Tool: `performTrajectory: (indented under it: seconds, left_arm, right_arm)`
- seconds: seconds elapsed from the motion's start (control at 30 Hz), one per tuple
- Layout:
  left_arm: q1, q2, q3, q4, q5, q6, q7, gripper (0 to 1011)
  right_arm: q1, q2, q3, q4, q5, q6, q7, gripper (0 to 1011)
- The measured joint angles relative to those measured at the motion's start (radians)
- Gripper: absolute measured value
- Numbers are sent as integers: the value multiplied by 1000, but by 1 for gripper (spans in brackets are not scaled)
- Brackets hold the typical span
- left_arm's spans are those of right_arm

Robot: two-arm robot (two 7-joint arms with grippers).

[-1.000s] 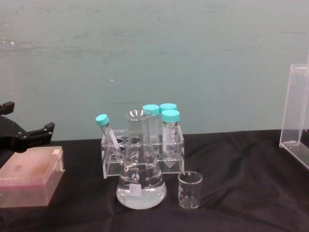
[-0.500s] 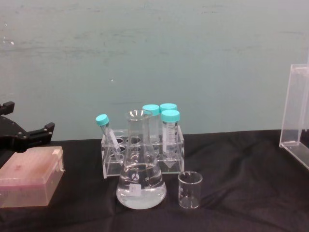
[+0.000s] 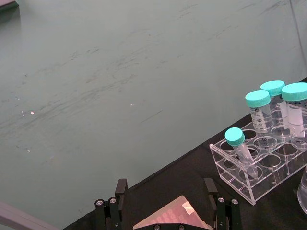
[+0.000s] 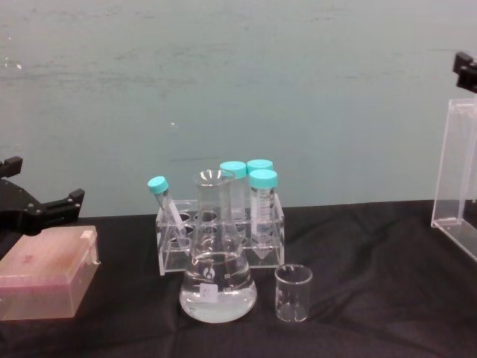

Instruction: Place the experimental apparatus aside using one hand.

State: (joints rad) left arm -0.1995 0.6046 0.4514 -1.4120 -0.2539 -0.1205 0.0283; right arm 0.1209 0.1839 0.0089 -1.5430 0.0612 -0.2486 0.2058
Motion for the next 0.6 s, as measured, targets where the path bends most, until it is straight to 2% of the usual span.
performTrajectory:
  seconds: [0.6]
  left_arm:
    - [0,0,0,0,0,0,0,1000]
  right_arm:
    - [9,43,-96,12,82,30,103,1003]
